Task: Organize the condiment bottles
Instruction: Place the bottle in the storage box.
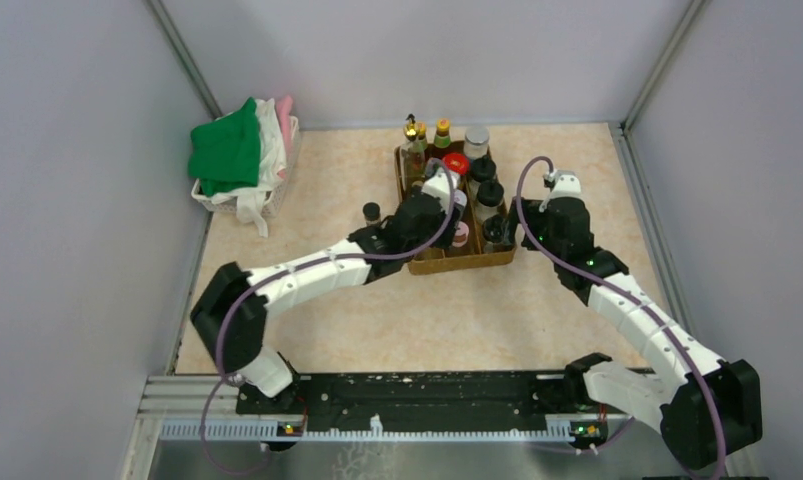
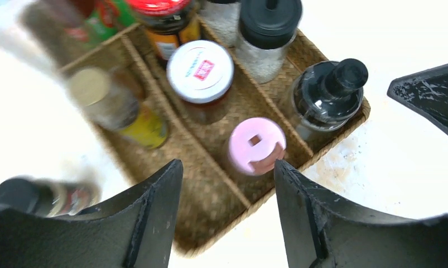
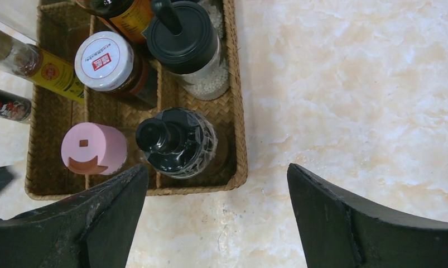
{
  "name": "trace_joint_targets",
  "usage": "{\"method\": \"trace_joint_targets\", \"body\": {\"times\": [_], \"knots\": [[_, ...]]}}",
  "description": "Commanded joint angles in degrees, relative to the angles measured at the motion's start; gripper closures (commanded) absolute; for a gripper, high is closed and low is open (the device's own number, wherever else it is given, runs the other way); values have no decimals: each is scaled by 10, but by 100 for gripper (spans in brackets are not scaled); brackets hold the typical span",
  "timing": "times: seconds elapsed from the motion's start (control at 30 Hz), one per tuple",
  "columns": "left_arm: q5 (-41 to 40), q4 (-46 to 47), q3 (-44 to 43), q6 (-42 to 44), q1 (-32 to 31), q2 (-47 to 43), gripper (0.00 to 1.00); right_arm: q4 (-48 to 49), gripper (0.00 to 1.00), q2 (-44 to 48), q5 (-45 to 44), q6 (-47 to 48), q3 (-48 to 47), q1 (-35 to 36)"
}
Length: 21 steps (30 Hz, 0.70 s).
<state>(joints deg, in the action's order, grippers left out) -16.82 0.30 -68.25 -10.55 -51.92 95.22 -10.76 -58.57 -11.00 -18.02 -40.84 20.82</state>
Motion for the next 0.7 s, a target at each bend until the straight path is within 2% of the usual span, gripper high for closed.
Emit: {"method": "trace_joint_targets", "body": {"times": [0.0,0.13,0.27,0.67], "knots": [[-98,-55,60,-38,-5,-131,32,11,6,19,14,-11,-4,-3],[-187,-66,125,-66,-4,-193,32,11,6,26,21,-21,-3,-3],[-290,-84,172,-122,12,-204,35,0,6,37,20,-23,-3,-3],[-262,70,213,-104,93,-95,37,-2,6,27,14,-5,-4,-3]]}}
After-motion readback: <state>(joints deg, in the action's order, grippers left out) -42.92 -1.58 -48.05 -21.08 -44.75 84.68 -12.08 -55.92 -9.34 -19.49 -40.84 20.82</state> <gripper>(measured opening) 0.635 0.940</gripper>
